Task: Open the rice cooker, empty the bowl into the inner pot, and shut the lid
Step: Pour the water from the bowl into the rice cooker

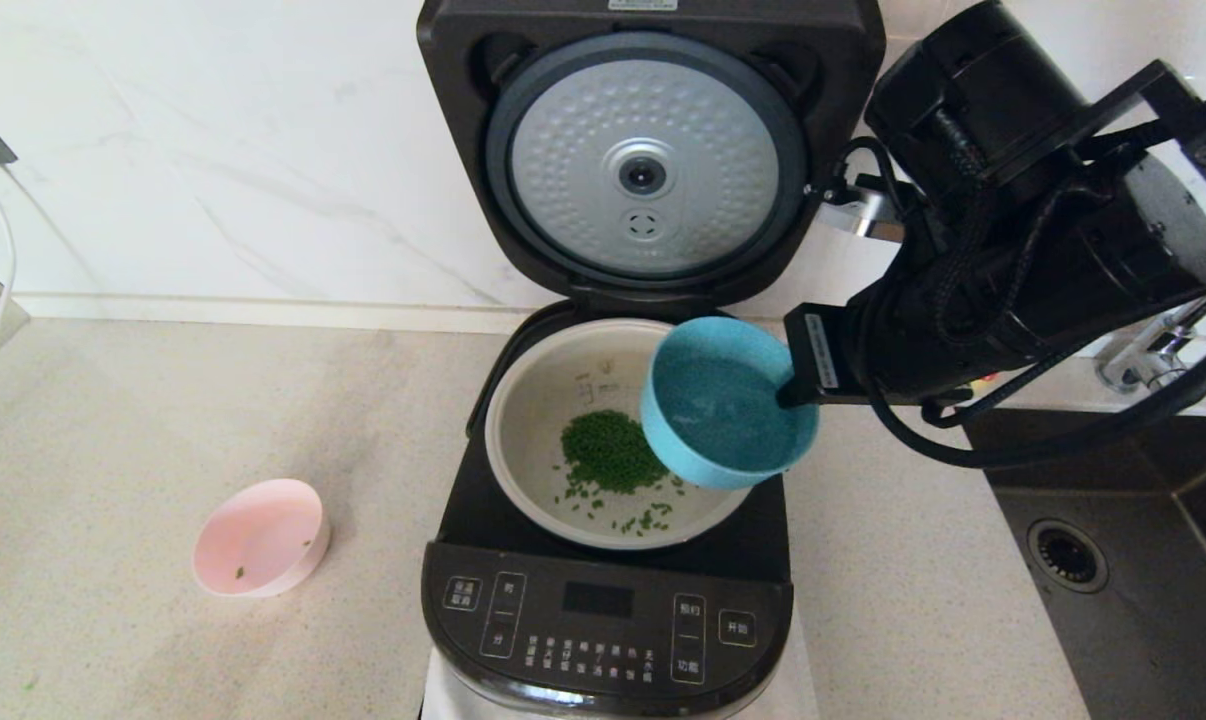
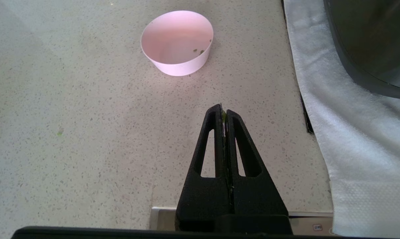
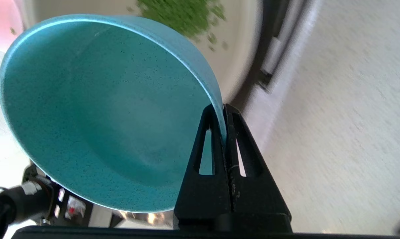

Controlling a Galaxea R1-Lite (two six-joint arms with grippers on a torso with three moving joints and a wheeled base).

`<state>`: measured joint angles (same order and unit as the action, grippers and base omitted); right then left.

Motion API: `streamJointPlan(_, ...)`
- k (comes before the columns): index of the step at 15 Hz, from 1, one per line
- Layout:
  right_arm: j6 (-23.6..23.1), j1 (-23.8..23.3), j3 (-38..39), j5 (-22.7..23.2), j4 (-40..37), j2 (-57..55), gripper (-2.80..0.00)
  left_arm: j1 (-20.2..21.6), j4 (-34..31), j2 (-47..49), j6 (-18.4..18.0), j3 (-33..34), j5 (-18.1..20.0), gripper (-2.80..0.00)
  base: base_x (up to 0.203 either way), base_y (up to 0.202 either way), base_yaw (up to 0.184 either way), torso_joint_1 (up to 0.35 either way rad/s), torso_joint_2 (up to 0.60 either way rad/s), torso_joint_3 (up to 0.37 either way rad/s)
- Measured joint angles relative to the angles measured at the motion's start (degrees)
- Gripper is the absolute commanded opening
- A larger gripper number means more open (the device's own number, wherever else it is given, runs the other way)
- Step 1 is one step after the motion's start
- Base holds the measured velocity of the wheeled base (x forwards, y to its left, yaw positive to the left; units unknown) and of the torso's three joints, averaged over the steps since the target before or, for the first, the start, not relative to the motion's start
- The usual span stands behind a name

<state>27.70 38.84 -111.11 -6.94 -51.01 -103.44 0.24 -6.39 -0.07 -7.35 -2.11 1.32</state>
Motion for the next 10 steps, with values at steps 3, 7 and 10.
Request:
streamJointPlan(3,0.0,1.3,-0.1,-0.7,2.9,-1.6,-2.8,0.0,0.0,0.0,0.0,0.0,0.0,-2.8,0.0,0.0,0.0,0.0,0.0,0.0)
streamJointPlan(7,0.0,3.0,-0.2,-3.3,6.9,-4.0,-2.8,0.0,0.0,0.0,0.0,0.0,0.0,-2.8,0.0,0.0,0.0,0.0,0.0,0.0)
streamJointPlan(10,0.0,3.4,-0.3,-3.8,8.1,-5.9,-2.8,0.0,0.0,0.0,0.0,0.0,0.0,-2.8,0.0,0.0,0.0,0.0,0.0,0.0)
